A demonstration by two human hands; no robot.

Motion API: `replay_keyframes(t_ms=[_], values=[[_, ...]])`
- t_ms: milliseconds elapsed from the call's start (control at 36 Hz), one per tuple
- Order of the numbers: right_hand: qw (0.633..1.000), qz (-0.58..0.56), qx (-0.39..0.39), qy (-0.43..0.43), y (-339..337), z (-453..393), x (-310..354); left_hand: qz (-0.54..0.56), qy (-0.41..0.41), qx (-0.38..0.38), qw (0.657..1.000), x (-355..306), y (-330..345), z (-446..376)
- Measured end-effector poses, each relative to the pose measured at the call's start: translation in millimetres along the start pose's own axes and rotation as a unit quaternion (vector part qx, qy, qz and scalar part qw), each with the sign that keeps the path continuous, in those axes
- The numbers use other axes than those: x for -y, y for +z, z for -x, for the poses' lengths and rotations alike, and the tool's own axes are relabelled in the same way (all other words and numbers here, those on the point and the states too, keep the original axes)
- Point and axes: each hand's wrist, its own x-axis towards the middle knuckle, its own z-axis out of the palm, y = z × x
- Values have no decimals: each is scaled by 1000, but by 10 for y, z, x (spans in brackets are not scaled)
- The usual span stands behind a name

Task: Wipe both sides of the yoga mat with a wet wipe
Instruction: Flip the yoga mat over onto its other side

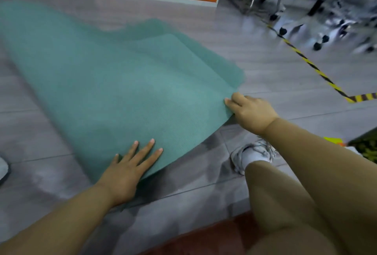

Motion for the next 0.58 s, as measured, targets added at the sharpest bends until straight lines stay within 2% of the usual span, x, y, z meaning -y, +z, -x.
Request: replay_keyframes(t_ms=[83,194,306,361,444,500,583], values=[[999,12,4,41,-75,125,39,-12,0,0,1000,11,-80,-6],[987,1,86,135,20,77,234,-48,-27,-20,998,233,-171,27],[939,-56,214,265,168,-56,371,-82,-76,-2,994,516,-297,105],[905,-82,250,335,235,-126,396,-90,-88,18,992,649,-327,158],[863,-121,273,407,382,-241,420,-105,-99,39,989,802,-357,225],[856,-128,279,415,448,-322,414,-107,-106,39,988,837,-393,235],[855,-134,237,441,429,-434,316,-105,-103,24,989,823,-451,164]])
